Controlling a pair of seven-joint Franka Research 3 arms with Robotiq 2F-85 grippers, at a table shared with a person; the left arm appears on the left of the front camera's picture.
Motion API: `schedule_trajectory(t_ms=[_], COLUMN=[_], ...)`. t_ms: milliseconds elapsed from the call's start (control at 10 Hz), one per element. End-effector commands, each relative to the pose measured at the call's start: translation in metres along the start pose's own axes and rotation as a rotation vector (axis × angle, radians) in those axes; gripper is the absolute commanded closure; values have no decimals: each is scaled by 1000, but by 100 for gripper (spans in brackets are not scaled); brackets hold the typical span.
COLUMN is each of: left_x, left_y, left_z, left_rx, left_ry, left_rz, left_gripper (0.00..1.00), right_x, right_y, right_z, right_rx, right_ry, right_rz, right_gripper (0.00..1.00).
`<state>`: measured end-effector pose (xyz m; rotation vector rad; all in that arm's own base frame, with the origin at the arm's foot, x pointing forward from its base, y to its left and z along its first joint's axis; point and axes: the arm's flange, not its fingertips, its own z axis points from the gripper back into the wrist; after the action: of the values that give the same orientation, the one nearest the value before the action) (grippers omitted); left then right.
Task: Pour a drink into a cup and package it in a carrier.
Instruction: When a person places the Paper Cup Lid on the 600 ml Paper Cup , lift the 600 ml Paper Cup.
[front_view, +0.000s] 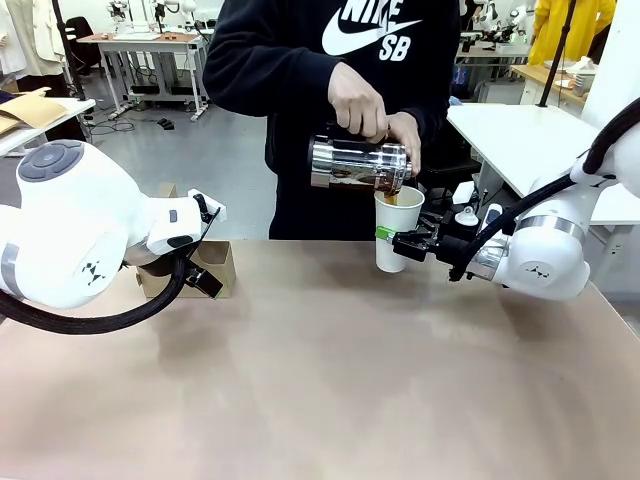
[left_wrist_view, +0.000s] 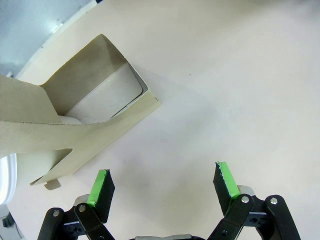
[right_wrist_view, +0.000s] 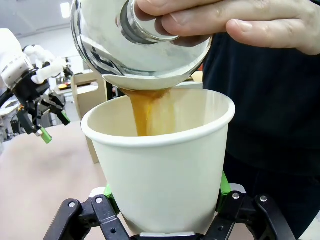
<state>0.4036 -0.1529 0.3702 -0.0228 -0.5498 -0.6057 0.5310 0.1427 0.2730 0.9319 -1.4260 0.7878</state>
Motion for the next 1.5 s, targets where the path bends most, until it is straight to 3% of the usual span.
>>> schedule_trajectory(t_ms=[0,1400], left_x=[0,0], left_y=[0,0], left_z=[0,0], left_rx=[-2,-2], left_ry=[-1,-1], left_rz=[2,2], left_gripper=[0,0], right_x=[4,4], right_y=[3,3], right_z=[0,0], right_rx=[-6,-6], right_ry=[13,13], right_rz=[5,5], right_gripper=[19,19])
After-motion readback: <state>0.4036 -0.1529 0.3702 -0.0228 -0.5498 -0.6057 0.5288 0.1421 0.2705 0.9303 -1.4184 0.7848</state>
